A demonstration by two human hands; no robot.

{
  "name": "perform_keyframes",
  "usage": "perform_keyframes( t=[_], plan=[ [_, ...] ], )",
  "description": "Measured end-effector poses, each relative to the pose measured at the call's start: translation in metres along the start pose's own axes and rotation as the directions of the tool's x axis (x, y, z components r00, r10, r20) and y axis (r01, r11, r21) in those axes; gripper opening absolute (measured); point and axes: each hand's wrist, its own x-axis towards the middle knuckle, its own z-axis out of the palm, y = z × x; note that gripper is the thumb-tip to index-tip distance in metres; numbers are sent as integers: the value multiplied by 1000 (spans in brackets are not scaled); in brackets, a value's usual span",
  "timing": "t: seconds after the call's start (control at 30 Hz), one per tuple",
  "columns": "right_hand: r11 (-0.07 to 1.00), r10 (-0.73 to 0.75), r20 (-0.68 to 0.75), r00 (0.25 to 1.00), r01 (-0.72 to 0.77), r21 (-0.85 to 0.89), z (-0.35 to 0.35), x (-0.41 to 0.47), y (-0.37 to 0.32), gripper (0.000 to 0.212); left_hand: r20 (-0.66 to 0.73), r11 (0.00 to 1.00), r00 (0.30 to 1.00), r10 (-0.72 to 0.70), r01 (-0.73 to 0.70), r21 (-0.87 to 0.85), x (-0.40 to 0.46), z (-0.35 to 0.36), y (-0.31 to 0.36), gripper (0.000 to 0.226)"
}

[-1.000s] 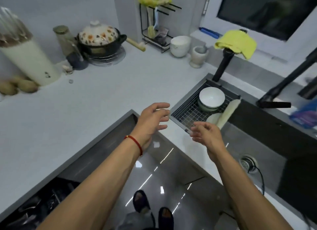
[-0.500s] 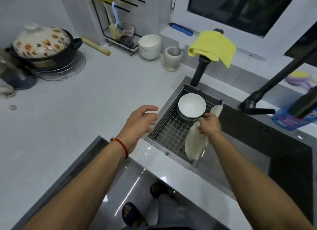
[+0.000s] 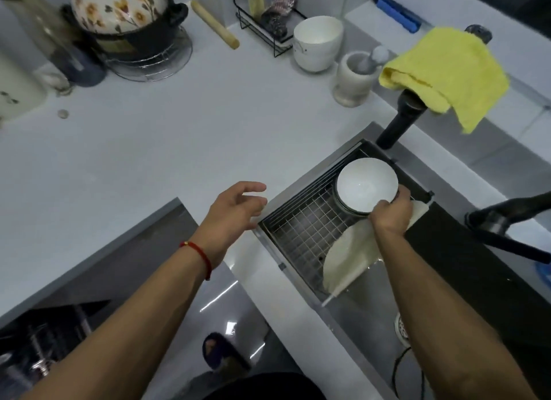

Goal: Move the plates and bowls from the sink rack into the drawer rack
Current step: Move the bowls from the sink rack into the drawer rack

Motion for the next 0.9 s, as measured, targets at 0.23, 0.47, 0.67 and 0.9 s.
perform_keyframes(
  t=[0.23,0.47,0.67,0.9],
  plan=[
    [933,-281,99,955,247,263,-28,-88,-31,59,-56,988,998,-18,10,-153,-23,-10,-26,21],
    [945,-325,782,532,160,285,36,-249,-64,44,-198,844,979,-49,-65,-533,-101,-77,-94,45],
    [952,-140,989,46,281,121,101,-407,-48,38,-434,680,872,-226,-178,-712,-216,-190,-226,47],
    [985,163,946,-279,-12,-173,162,-580,18,74,-410,537,846,-342,-182,-824,-331,-295,-363,67]
  ],
)
